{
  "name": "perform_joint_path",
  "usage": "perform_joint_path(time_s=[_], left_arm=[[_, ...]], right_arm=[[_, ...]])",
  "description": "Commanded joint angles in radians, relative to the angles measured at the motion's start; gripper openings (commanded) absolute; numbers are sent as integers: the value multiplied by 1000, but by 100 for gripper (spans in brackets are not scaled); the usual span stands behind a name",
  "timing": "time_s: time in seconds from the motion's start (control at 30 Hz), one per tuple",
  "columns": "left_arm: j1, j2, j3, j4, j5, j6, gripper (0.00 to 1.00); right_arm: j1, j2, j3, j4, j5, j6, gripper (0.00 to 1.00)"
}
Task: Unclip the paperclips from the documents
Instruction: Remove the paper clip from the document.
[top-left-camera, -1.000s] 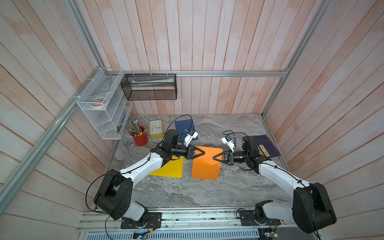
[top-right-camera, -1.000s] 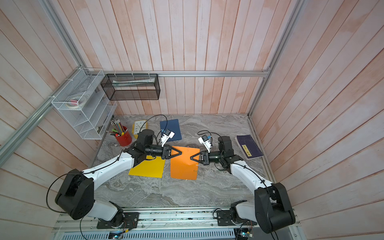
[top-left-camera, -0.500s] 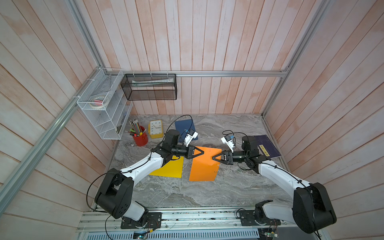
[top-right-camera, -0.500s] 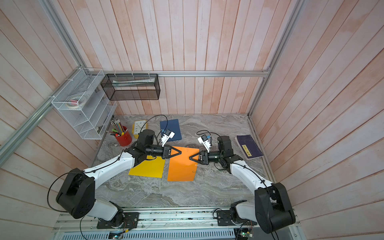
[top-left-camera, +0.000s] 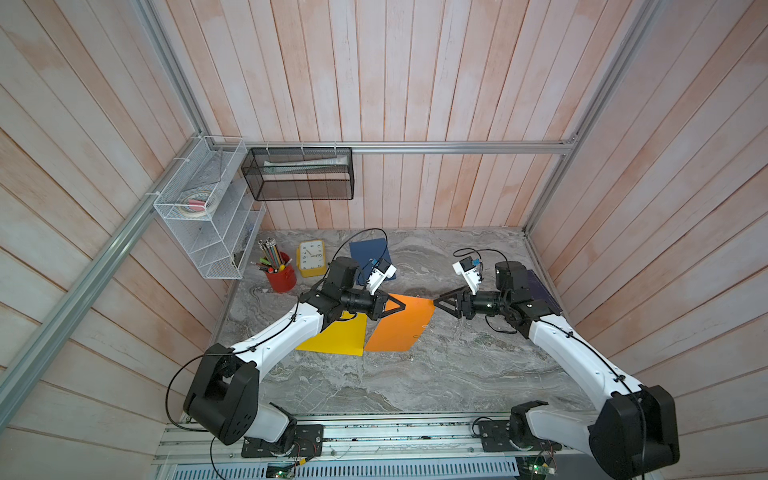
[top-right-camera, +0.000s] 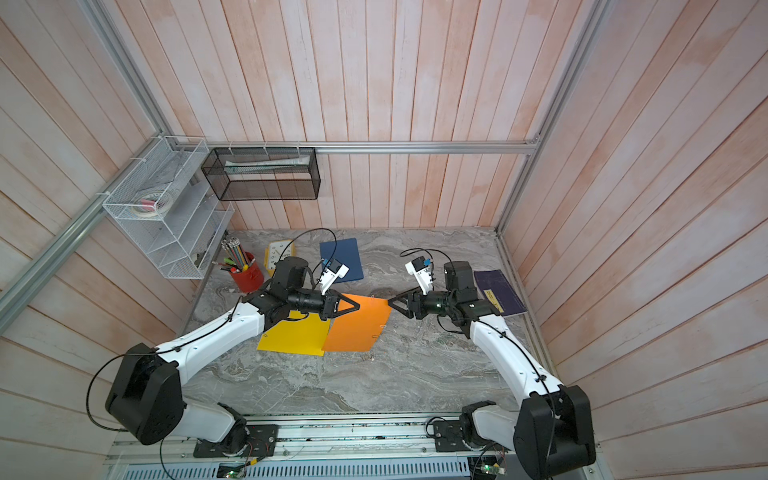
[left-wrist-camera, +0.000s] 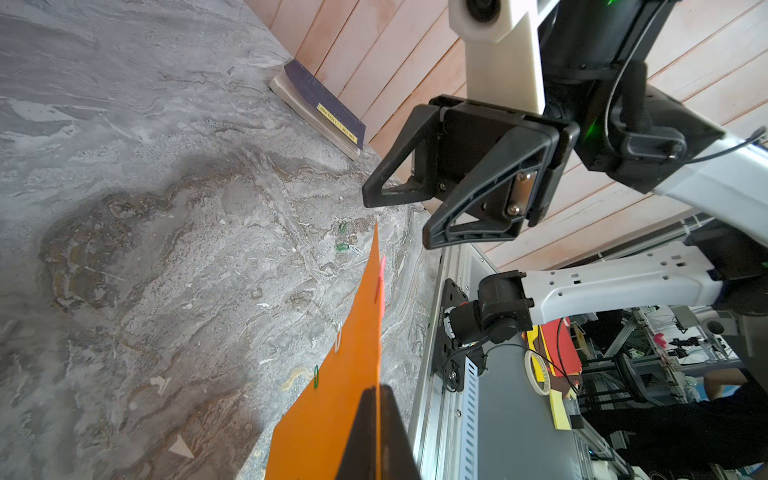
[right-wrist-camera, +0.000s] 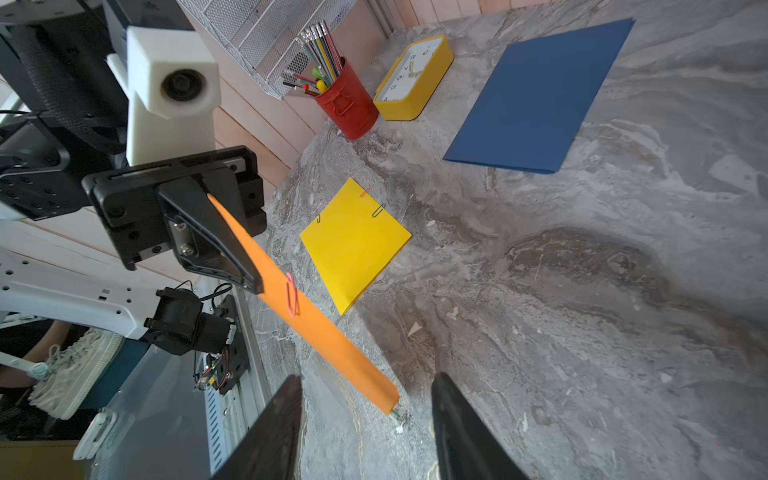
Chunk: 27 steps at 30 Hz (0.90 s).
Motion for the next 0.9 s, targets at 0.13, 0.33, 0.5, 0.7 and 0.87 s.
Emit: perform_joint_path(time_s=[0.13, 0.33, 0.5, 0.7, 0.87], left_arm=[[-1, -10, 76, -113, 55, 117, 0], [1, 24, 137, -183, 126, 187, 0], [1, 59, 190, -274, 144, 261, 0], [1, 83, 224, -350, 120, 324, 0], [1, 93, 229, -364, 125, 340, 0]], right_arm=[[0, -25, 88, -111, 12, -111, 53], [23, 22, 185, -222, -43, -224, 53], [52, 73, 256, -297, -71, -302, 53], [87, 126, 283, -319, -114, -348, 51], [98, 153, 276, -316, -135, -359, 48]])
